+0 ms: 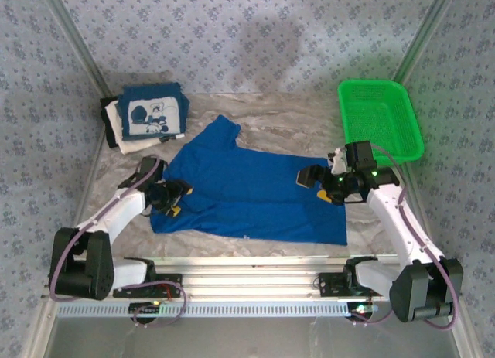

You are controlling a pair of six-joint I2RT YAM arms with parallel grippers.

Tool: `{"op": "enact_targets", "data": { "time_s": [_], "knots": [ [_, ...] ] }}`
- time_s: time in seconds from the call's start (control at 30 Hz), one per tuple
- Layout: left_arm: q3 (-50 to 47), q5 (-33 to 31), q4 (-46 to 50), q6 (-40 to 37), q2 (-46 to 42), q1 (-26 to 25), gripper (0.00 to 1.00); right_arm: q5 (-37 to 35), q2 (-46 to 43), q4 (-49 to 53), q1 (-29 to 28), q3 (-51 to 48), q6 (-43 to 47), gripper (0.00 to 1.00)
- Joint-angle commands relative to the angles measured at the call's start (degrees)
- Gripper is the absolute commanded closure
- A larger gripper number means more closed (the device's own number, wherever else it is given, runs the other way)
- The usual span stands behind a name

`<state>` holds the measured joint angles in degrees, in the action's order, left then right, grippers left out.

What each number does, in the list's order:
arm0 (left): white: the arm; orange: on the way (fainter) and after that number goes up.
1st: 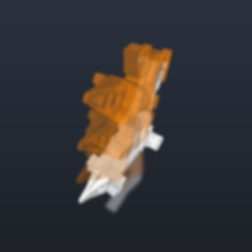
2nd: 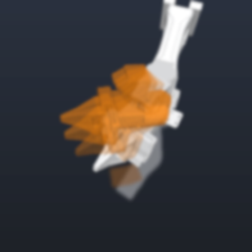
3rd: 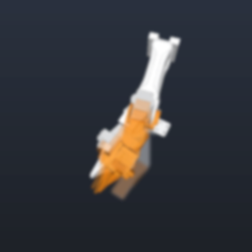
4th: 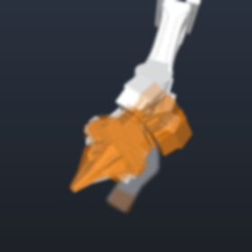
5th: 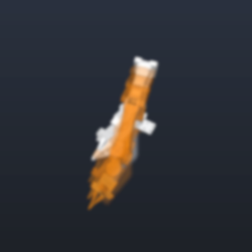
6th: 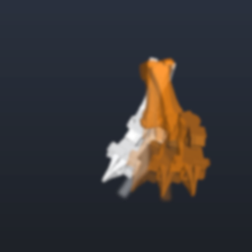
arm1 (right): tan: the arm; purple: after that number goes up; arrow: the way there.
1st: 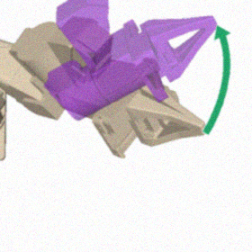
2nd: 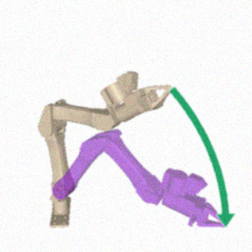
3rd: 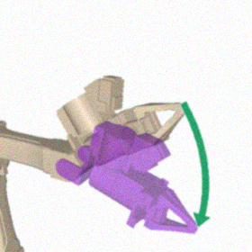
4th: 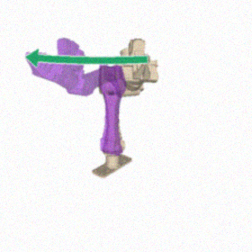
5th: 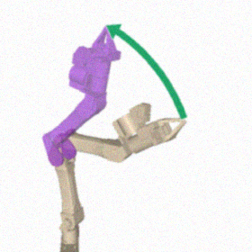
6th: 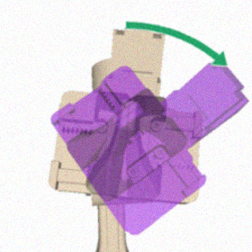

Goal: Fold and stack the t-shirts

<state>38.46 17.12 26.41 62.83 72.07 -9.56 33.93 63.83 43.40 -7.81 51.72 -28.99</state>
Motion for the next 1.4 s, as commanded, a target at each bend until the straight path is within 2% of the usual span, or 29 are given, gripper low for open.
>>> {"op": "enact_targets", "data": {
  "time_s": [0.0, 0.17, 0.4, 0.5, 0.63, 0.8, 1.13, 1.37],
  "knots": [
    [2.1, -0.2, 2.1, -0.6, 0.4, -0.5, 0.33, 1.4, -0.8, -0.4, -0.5, -0.7, -0.5, 0.03],
    [-0.3, -1.9, -6.9, 0.0, 3.7, -0.6, 0.46, 2.2, -0.7, -1.7, -0.7, -1.3, -1.3, 0.03],
    [1.0, -1.1, -8.1, -2.1, 9.4, -1.0, 0.51, 2.5, -1.4, -1.6, -1.1, -1.5, -1.6, 0.03],
    [0.7, -1.8, -6.5, -2.4, 9.4, -1.2, 0.51, 2.5, -1.9, -1.6, -1.2, -1.7, -1.8, 0.03],
    [-1.3, -0.9, -12.2, 0.0, 10.2, -2.4, 0.5, 2.7, -2.2, -2.1, -1.3, -2.2, -2.3, 0.03],
    [0.3, -0.7, -14.7, 0.6, 12.1, -4.8, 0.48, 2.6, -1.9, -2.3, -1.3, -2.0, -2.4, 0.03],
    [3.4, 0.1, -14.9, 0.8, 12.4, -4.9, 0.46, 2.4, -2.8, -2.4, -1.5, -2.9, -2.7, 0.03],
    [6.1, 1.3, -18.7, 3.3, 15.3, -5.3, 0.44, 2.1, -2.9, -3.0, -1.5, -3.6, -2.9, 0.03]
  ]
}}
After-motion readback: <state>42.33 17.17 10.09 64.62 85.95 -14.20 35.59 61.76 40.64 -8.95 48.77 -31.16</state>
